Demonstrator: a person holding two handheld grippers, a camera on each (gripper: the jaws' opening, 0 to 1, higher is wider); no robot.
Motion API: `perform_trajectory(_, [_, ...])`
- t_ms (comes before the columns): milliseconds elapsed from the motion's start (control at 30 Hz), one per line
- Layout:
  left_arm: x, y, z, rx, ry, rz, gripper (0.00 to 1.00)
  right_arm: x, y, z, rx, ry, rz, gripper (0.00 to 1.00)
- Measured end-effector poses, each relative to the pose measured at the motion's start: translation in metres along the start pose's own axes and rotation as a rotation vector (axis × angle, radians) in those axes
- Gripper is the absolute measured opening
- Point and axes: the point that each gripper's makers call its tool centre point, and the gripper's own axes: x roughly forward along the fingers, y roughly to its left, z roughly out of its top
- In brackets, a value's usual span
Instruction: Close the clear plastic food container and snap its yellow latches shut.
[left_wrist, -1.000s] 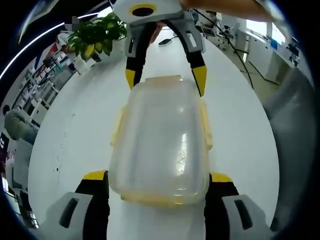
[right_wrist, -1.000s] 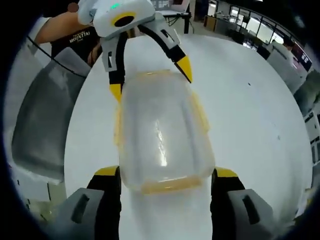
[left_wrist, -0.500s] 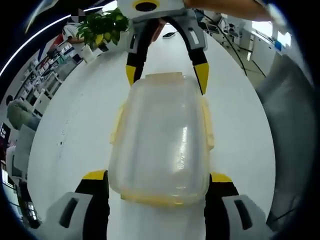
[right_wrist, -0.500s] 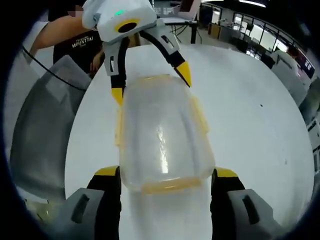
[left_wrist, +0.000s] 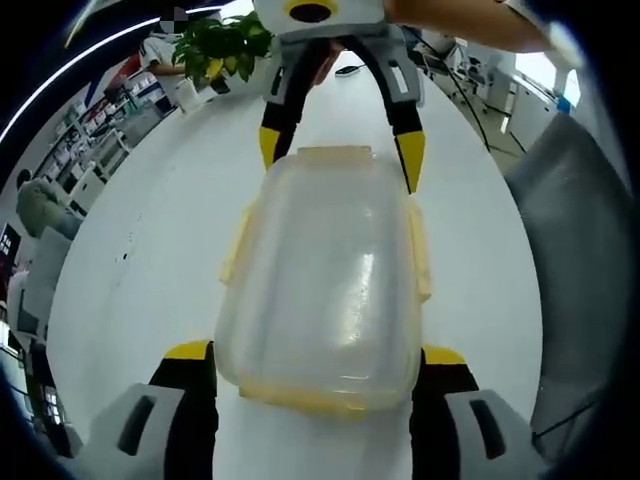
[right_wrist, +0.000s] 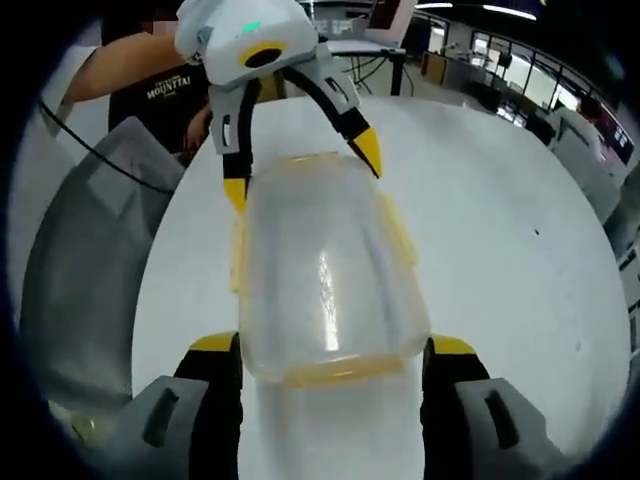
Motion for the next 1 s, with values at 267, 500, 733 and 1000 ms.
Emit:
perform_trajectory(267, [0.006, 0.012, 0.000, -0.028, 0.012, -0.013, 0.78, 0.001, -0.015, 0.002, -0.012, 0.015, -0.006, 0.71])
perform_trajectory(500, [0.010, 0.032, 0.002, -0.023, 0.025, -0.009, 0.78, 0.003, -0.034, 0.003, -0.006, 0.011, -0.031, 0.71])
perform_trajectory(733, [0.015, 0.051, 0.005, -0.019, 0.018, 0.003, 0.77, 0.005, -0.054, 0.005, -0.004, 0.011, -0.068, 0.72])
perform_trajectory(1000, [0.020, 0.074, 0.006, -0.004, 0.028, 0.019, 0.77, 0.006, -0.077, 0.008, 0.015, 0.000, -0.100, 0.72])
